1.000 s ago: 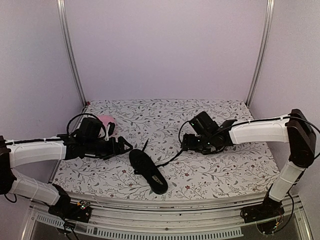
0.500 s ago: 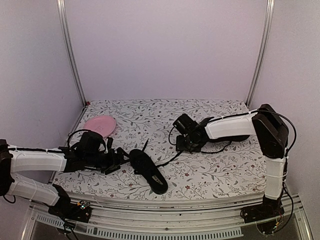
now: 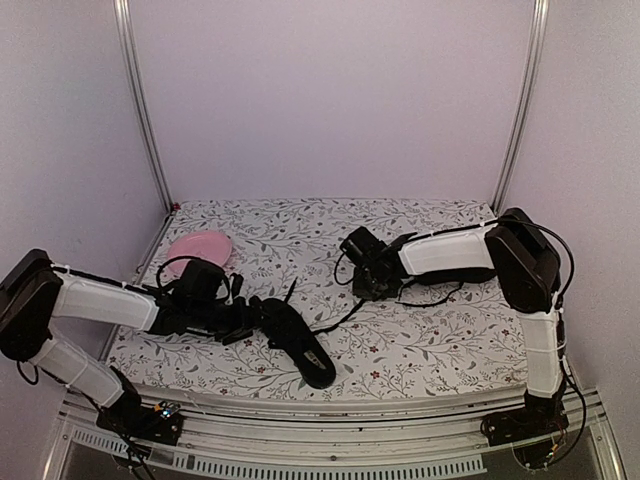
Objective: Tie the shoes
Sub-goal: Move the shoe to the center of the board.
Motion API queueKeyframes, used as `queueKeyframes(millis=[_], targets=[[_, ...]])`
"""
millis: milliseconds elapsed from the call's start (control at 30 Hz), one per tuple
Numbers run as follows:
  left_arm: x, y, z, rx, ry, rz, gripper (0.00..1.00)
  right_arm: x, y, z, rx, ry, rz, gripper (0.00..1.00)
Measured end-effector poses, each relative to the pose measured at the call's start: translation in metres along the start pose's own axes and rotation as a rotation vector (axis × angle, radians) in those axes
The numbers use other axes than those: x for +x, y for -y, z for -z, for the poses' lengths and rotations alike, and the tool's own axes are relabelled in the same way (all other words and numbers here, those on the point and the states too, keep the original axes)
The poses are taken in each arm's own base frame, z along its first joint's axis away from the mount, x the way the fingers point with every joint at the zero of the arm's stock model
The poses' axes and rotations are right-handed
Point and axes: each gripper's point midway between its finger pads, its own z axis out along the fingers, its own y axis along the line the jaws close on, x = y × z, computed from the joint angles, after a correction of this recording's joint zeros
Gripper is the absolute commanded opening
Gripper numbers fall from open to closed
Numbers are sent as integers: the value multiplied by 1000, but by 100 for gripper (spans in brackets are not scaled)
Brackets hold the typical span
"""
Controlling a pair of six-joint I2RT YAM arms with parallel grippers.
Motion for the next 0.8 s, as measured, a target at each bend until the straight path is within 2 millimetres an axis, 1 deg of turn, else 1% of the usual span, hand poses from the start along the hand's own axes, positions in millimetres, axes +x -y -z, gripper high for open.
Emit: queueKeyframes(millis=[167, 267, 333, 400, 467, 567, 633, 700, 767, 800], targets=[[-5, 2, -15, 2, -13, -39, 87, -7, 7, -2, 40, 33, 12, 2], [-10, 8, -26, 3, -19, -74, 87, -8, 19, -1, 95, 52, 27, 2], [-15, 18, -34, 8, -19, -113, 87, -8, 33, 4, 143, 68, 37, 2], [-21, 33, -43, 24, -18, -158, 87, -6, 49, 15, 182, 78, 47, 2], [-25, 53, -53, 55, -21, -206, 87, -6, 68, 33, 214, 89, 50, 2], [-20, 81, -69, 104, -38, -272, 87, -10, 91, 57, 233, 116, 26, 2], [-13, 94, -79, 126, -55, -307, 87, -8, 108, 69, 248, 126, 0, 2], [-5, 101, -84, 134, -71, -327, 87, 0, 125, 77, 267, 118, -18, 2], [1, 104, -86, 131, -74, -340, 86, 12, 141, 79, 293, 98, -26, 2], [2, 104, -85, 123, -73, -343, 84, 19, 148, 79, 306, 87, -31, 2]])
